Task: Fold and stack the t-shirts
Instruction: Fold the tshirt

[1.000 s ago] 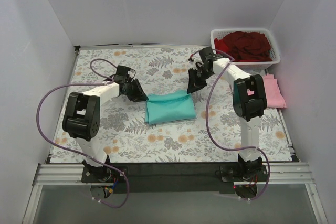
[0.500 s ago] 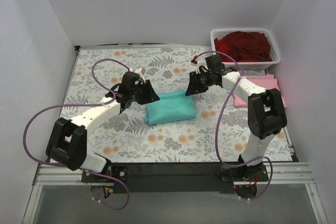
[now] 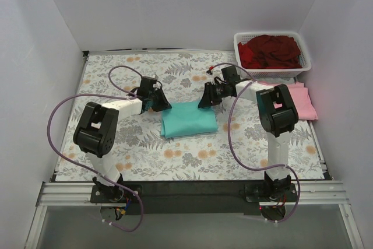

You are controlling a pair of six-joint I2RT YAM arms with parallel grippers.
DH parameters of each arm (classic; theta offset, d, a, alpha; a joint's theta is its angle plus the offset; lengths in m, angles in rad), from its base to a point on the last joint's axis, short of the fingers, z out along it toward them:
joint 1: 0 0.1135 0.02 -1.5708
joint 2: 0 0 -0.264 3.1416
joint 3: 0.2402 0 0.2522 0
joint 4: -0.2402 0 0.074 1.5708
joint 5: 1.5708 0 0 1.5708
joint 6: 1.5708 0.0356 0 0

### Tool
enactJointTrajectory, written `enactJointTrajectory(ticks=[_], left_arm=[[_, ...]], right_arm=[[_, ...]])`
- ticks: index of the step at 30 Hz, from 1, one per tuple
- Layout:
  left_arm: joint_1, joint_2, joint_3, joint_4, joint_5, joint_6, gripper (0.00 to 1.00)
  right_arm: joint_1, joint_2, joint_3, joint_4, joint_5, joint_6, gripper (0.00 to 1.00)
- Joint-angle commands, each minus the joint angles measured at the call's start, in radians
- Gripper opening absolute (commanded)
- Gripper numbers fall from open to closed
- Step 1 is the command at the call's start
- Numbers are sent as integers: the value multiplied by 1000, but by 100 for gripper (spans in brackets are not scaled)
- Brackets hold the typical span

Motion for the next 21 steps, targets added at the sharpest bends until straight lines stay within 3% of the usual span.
enactJointTrajectory(ticks=[1, 8, 12, 15, 17, 21], left_arm=[[43, 38, 37, 51, 18, -22, 4], [69, 98, 52, 58, 33, -31, 6], [72, 2, 43, 59, 21, -50, 12], [71, -74, 14, 68, 30, -83, 22], [63, -155, -15, 79, 72, -126, 29], [-7, -258, -104, 113, 121, -204, 31]], right_arm=[[-29, 27, 59, 97, -32, 34, 36], [-54, 15, 48, 182, -13, 123, 36], [-54, -81, -30, 285, -22, 201, 36], [-51, -160, -105, 317, -36, 264, 37], [-43, -224, -173, 426, -78, 368, 38], [0, -321, -379, 564, -99, 473, 40]])
